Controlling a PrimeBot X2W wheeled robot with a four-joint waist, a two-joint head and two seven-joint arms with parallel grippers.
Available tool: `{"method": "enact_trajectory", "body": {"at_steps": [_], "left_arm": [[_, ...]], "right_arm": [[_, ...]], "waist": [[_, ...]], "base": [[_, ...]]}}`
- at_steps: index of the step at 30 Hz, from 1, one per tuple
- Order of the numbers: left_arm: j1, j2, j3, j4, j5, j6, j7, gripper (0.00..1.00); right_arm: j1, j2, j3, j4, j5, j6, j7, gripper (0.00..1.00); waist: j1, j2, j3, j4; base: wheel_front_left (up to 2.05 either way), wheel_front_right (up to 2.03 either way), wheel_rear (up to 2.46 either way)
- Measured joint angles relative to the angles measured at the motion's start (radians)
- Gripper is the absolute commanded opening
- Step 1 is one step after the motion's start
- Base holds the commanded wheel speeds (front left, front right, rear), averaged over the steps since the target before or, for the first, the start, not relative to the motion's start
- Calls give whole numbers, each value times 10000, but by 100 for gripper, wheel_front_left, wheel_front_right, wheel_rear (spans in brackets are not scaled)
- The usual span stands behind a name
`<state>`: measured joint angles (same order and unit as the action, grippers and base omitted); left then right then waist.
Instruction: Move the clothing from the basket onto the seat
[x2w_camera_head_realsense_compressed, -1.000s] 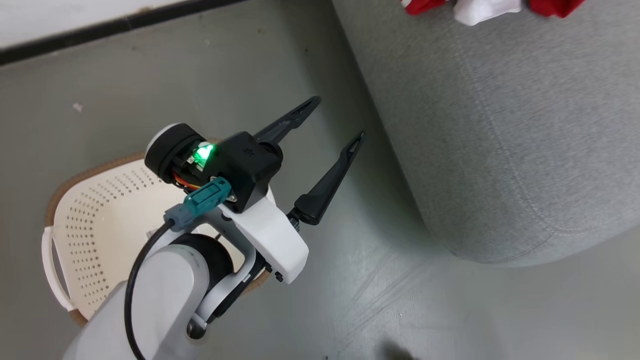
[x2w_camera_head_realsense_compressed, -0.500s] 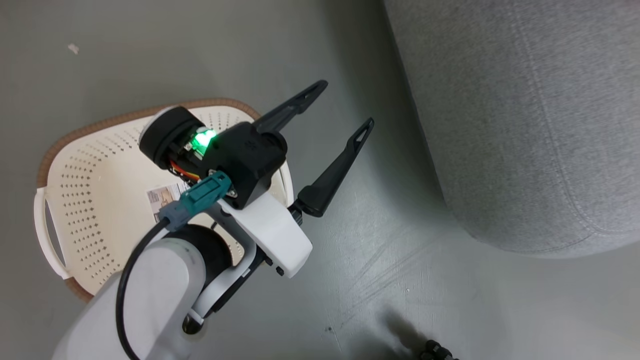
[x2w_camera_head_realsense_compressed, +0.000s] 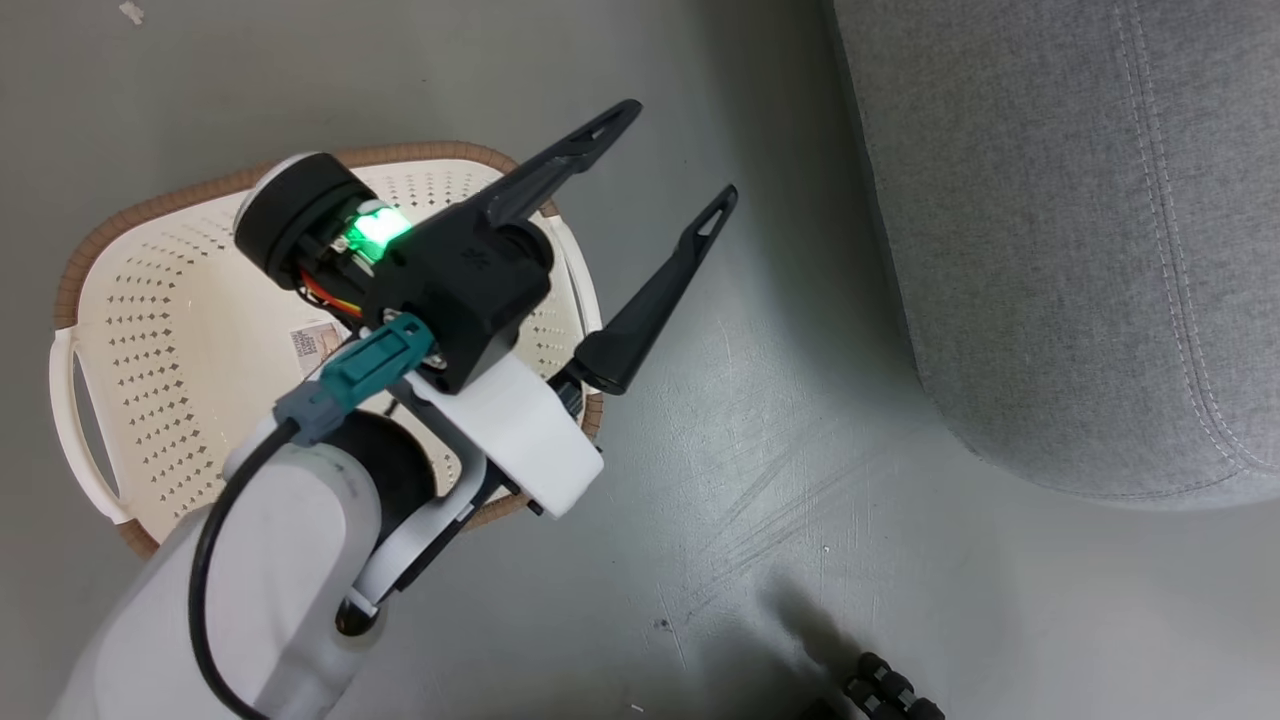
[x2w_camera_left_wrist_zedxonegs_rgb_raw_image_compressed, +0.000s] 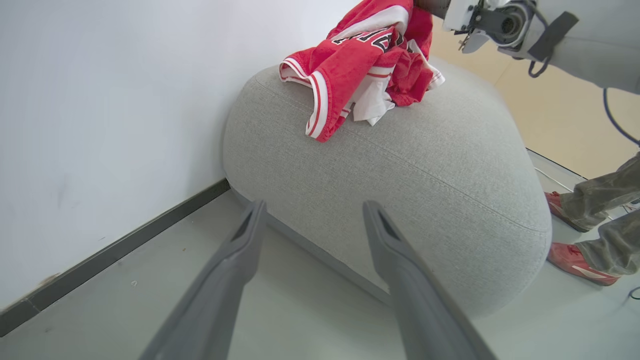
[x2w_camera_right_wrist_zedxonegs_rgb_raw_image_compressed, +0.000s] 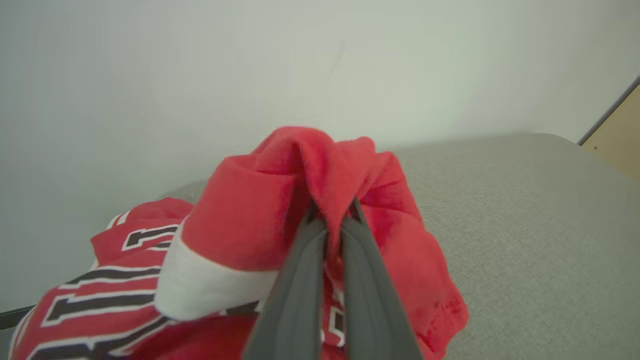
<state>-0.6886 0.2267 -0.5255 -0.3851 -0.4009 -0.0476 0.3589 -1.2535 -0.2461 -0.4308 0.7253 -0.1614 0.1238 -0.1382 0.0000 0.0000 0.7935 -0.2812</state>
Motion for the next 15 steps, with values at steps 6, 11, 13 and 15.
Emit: {"method": "enact_trajectory", "body": {"at_steps": [6, 11, 13, 15], "left_arm": [[0, 31, 69, 119, -2, -27, -161, 100], [0, 107, 115, 213, -2, -123, -274, 100], [0, 148, 132, 263, -2, -138, -353, 100], [0, 211, 153, 330, -2, -140, -366, 100]], "right_arm": [[220, 349, -686, 61, -184, 0, -63, 0], [469, 556, -951, 19, -410, 0, -330, 100], [574, 648, -999, -59, -518, 0, -443, 100], [730, 734, -1085, -102, -562, 0, -548, 100]], "waist": [[0, 0, -70, -85], [0, 0, -210, -156], [0, 0, -282, -183], [0, 0, -364, -209]], "base": [[0, 0, 0], [0, 0, 0], [0, 0, 0], [0, 0, 0]]}}
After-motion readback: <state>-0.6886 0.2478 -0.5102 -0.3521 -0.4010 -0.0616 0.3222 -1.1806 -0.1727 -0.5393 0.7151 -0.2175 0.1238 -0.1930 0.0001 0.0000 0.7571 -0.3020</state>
